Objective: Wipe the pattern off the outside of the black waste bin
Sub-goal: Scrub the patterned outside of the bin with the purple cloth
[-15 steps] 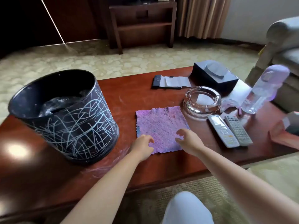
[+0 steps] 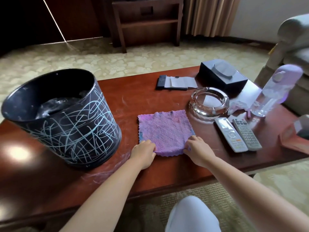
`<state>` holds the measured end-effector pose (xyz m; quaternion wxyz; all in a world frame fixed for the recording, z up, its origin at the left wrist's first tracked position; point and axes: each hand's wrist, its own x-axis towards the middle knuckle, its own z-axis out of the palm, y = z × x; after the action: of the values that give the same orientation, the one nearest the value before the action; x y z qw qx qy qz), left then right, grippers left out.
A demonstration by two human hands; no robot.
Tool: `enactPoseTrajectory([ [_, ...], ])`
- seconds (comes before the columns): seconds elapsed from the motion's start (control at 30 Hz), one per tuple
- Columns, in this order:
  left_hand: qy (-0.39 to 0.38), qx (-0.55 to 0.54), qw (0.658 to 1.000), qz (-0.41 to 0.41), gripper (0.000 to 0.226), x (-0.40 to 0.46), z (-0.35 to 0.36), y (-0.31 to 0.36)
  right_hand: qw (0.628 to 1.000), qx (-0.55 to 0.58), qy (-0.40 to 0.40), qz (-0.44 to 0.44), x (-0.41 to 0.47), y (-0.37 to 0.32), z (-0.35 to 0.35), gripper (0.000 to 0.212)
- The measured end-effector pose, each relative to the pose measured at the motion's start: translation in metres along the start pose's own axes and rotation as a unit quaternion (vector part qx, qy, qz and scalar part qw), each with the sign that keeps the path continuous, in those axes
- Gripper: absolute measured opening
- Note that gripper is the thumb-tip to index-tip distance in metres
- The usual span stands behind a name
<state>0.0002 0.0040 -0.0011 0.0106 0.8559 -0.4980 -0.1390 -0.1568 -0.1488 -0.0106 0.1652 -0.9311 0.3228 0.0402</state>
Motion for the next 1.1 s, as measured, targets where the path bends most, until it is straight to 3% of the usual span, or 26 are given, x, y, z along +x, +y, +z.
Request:
enactPoseTrajectory([
  [0.2, -0.034, -0.058, 0.998, -0.019, 0.022, -0.027, -0.030, 0.000, 0.999, 0.026, 0.025, -0.002, -0.015, -0.008, -0.014, 0.019],
  [0.43, -0.008, -0.110, 0.993, -0.050, 0.026, -0.072, -0.048, -0.004, 0.995, 0.083, 0.034, -0.041, -0.043, -0.026, -0.039, 0.029],
  [0.5, 0.002, -0.113, 0.992, -0.059, 0.027, -0.082, -0.052, -0.004, 0.995, 0.073, 0.025, -0.062, -0.053, -0.031, -0.048, 0.035],
  [0.67, 0.034, -0.136, 0.989, -0.042, 0.026, -0.106, -0.059, -0.008, 0.995, 0.023, 0.009, -0.092, -0.069, -0.045, -0.061, 0.014],
  [0.87, 0.060, -0.115, 0.991, -0.031, 0.043, -0.108, -0.061, -0.023, 0.996, -0.040, 0.044, -0.064, -0.065, -0.046, -0.059, 0.018],
  [1.1, 0.095, -0.107, 0.988, -0.060, 0.037, -0.079, -0.054, -0.034, 0.996, -0.051, 0.070, -0.030, -0.039, -0.046, -0.047, 0.021],
])
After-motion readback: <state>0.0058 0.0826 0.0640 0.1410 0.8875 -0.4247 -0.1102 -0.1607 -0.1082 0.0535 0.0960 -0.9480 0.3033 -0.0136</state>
